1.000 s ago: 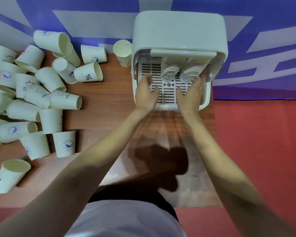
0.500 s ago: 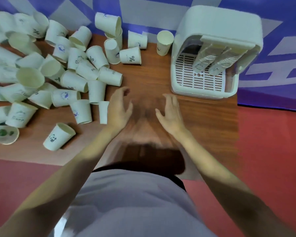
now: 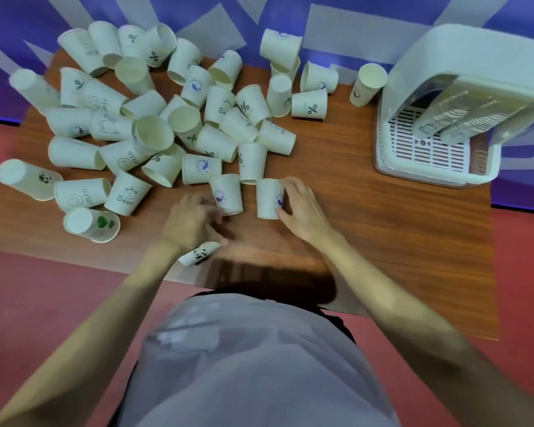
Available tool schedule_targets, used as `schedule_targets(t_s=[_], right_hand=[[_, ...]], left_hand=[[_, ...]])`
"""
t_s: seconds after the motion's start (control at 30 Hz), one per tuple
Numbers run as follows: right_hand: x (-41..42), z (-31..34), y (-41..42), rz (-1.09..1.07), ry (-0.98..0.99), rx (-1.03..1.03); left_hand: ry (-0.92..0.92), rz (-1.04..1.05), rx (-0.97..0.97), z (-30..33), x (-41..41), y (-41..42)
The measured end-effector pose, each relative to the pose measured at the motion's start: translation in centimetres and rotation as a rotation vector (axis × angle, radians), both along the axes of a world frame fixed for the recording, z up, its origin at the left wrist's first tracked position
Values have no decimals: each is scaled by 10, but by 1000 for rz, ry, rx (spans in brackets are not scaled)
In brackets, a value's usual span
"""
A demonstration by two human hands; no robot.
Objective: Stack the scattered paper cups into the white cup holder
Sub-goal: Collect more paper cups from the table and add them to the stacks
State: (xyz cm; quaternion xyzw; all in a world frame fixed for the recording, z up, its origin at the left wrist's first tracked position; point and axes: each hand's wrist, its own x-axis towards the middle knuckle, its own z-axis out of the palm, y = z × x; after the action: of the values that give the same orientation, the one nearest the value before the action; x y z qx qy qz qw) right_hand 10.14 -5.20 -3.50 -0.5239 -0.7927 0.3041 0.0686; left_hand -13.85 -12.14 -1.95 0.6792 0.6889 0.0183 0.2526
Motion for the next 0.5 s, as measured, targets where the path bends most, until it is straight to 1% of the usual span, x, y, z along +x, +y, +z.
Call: schedule_targets(t_s=[0.1, 0.2, 0.37, 0.5], right_hand=[[-13, -5, 7, -25, -41, -33], [-20, -7, 14, -37, -66, -41], [-20, -8, 21, -20, -79, -52], [-11, -12, 23, -14, -87, -40]], left_hand=[[89, -121, -191, 2, -12, -2], [155, -199, -234, 1, -13, -1], [98, -178, -271, 2, -7, 5], [41, -167, -344, 16, 1, 18]])
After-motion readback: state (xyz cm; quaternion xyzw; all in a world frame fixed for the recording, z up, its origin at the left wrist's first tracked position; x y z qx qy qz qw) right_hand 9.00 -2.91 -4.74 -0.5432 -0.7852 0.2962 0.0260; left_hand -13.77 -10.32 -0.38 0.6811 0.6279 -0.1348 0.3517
